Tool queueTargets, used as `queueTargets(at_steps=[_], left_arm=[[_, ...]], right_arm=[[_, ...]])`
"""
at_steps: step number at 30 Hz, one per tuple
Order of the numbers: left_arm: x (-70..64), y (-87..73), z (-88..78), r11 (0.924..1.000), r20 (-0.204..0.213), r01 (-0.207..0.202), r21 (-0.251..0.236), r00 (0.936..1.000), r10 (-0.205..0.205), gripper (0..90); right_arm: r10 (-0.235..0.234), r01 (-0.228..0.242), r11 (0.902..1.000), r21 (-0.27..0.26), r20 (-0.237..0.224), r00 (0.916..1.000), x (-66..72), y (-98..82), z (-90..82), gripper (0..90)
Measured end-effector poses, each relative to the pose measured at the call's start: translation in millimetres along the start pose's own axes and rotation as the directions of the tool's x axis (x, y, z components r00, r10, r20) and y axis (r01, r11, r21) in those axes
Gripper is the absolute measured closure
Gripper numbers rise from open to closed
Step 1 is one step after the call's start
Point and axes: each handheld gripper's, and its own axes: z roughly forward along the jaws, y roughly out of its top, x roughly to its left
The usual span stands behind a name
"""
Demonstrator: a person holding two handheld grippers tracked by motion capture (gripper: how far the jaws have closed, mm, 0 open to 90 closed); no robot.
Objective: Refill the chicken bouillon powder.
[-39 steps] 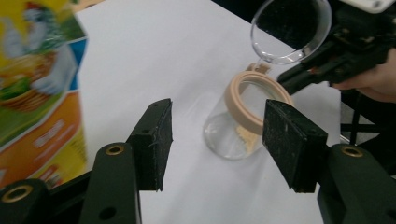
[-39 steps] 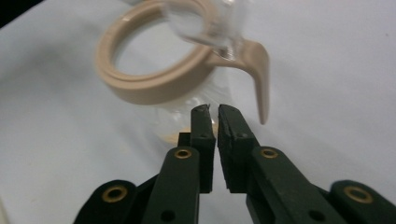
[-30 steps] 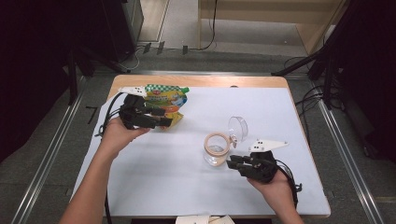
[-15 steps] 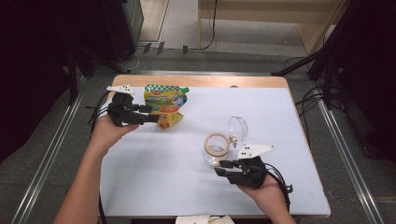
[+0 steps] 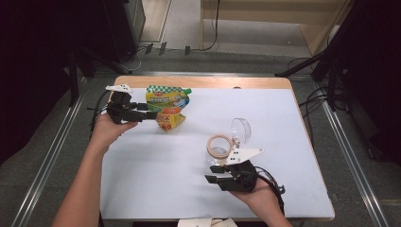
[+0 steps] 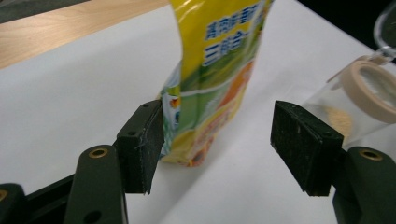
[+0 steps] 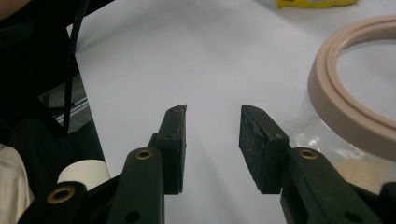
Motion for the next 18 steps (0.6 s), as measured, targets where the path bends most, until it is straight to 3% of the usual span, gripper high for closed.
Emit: queueTargets(at_steps=[5,10,16,18], left_arm=[[-0.2,5.4,17.1,0.9995,-0.002,-0.027,0.018,0.9996,0.027,35.8],[0.3,6.4,32.4,0.9997,0.013,-0.016,0.019,0.9998,0.016,40.4],[-4.0,8.2,40.9,0.9994,0.014,-0.035,0.006,0.9993,0.035,48.8],[-4.2,8.7,42.4,0.9997,0.015,-0.026,-0.001,0.9995,0.026,49.7]], right_arm=[[-0.011,0.012,0.9999,0.003,-0.019,0.9998,2.8,5.3,8.3,59.4],[-0.018,0.017,0.9996,-0.020,-0.048,0.9987,8.2,15.6,19.5,56.0],[-0.095,0.093,0.9950,-0.036,-0.065,0.9933,19.9,30.6,37.5,52.6],[-0.098,0.096,0.9949,-0.032,-0.067,0.9929,20.4,32.7,40.7,52.4]])
